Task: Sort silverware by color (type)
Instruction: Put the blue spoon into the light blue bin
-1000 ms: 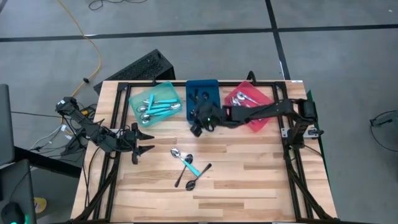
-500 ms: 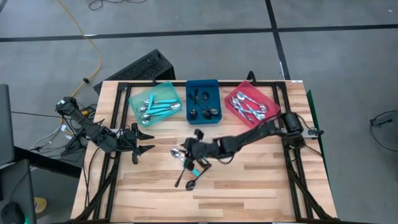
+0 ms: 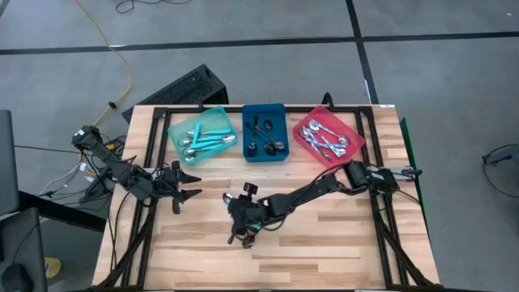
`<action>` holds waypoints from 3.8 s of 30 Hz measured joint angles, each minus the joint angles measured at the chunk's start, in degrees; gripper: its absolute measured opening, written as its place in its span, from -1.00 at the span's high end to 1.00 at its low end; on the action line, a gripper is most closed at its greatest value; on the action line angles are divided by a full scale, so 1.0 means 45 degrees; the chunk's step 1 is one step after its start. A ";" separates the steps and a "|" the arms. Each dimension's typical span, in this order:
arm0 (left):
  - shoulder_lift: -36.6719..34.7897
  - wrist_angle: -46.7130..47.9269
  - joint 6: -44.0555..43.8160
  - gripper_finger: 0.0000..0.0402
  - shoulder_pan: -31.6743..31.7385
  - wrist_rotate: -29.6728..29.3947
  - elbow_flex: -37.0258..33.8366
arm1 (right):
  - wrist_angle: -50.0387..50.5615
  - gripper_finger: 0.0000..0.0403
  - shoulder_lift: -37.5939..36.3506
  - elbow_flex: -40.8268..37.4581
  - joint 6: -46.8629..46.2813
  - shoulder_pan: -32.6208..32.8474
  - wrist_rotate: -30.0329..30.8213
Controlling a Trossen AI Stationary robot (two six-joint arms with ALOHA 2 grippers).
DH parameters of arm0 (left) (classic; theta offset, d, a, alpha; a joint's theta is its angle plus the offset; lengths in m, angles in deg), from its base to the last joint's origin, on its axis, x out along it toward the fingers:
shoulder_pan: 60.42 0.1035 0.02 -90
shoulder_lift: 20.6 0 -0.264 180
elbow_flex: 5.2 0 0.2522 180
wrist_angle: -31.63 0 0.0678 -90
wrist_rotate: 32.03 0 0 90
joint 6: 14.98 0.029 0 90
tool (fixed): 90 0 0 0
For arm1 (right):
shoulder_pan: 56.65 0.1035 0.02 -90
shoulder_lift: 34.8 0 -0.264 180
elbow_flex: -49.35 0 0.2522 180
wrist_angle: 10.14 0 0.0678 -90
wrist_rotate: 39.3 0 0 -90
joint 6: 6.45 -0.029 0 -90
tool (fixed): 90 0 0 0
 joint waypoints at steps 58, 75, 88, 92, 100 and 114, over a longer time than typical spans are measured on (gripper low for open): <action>0.0321 0.0005 -0.0178 0.03 0.0001 -0.0085 0.0000 | 0.2177 0.79 0.1040 0.1092 -0.2345 -0.0089 0.0154; 0.0321 0.0005 -0.0193 0.03 0.0000 -0.0081 0.0000 | 0.2624 0.91 0.0719 0.1503 -0.2037 -0.0156 0.0100; 0.0321 0.0005 -0.0205 0.03 0.0002 -0.0081 0.0000 | 0.2531 0.93 0.0652 0.1518 -0.1799 -0.0064 0.0581; 0.0318 0.0003 -0.0207 0.03 0.0002 -0.0081 0.0000 | 0.2497 0.93 0.0652 0.1518 -0.1651 -0.0059 0.0590; 0.0318 0.0005 -0.0212 0.03 0.0002 -0.0081 0.0000 | 0.2529 0.93 0.0642 0.2052 -0.1046 -0.0111 0.0626; 0.0321 0.0005 -0.0217 0.03 0.0000 -0.0081 0.0000 | 0.3186 0.72 0.0681 0.2066 -0.1328 -0.0638 -0.1121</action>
